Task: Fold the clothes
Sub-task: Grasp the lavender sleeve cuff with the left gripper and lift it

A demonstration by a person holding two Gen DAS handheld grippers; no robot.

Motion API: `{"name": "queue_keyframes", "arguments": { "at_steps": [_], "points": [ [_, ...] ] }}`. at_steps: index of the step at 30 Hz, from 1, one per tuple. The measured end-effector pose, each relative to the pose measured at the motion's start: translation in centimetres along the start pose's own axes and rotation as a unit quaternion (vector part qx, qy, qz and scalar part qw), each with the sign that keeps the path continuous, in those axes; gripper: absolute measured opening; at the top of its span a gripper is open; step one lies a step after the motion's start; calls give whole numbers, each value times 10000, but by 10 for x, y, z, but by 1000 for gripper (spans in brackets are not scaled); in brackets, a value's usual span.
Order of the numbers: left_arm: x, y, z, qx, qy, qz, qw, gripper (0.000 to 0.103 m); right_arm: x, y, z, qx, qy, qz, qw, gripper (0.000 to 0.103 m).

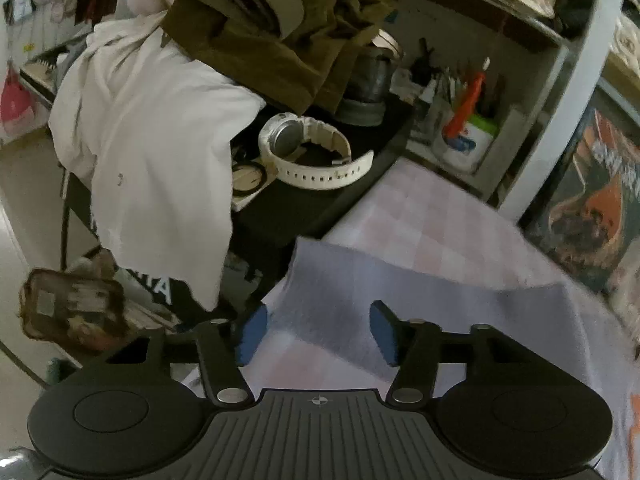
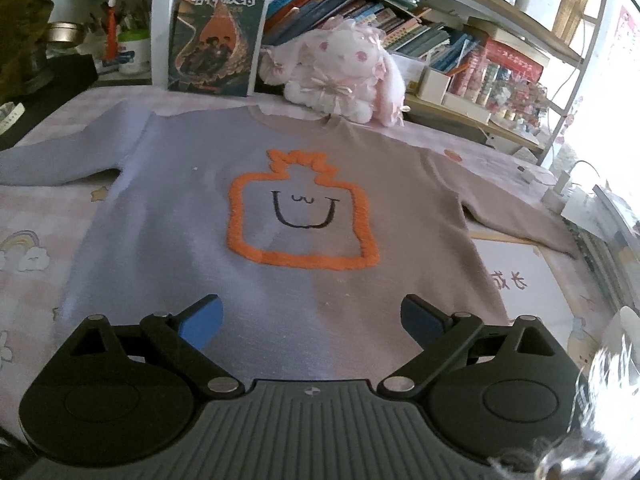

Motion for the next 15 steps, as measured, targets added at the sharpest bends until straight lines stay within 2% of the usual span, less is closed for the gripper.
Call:
{"name": "queue_keyframes", "arguments": {
  "at_steps": [2, 5, 11, 15],
  "points": [
    [-4, -5, -1, 149, 84, 342, 9993, 39, 0, -3, 1, -45, 12, 27, 10000, 96],
    [-7, -21, 5, 216, 287, 849, 9957, 39, -2, -7, 1, -114, 47, 42, 9999, 96],
    [-11, -45, 17, 265, 493, 1318, 9897, 39, -3, -6, 1, -119, 34, 29, 9999, 96],
    [-15, -45, 13, 446, 489, 1345, 9887, 39, -3, -7, 0, -127, 38, 16, 9999, 96]
  ]
}}
Point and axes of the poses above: each gripper's, at about its wrist camera, not at the fingertips, and x roughly against the way its jaws point, y to its left, z to its underside, the point moved 6 cm from there along -x, roughly the way its jaws point, and after that the axes turned 14 degrees about y, right-handed, at the moved point
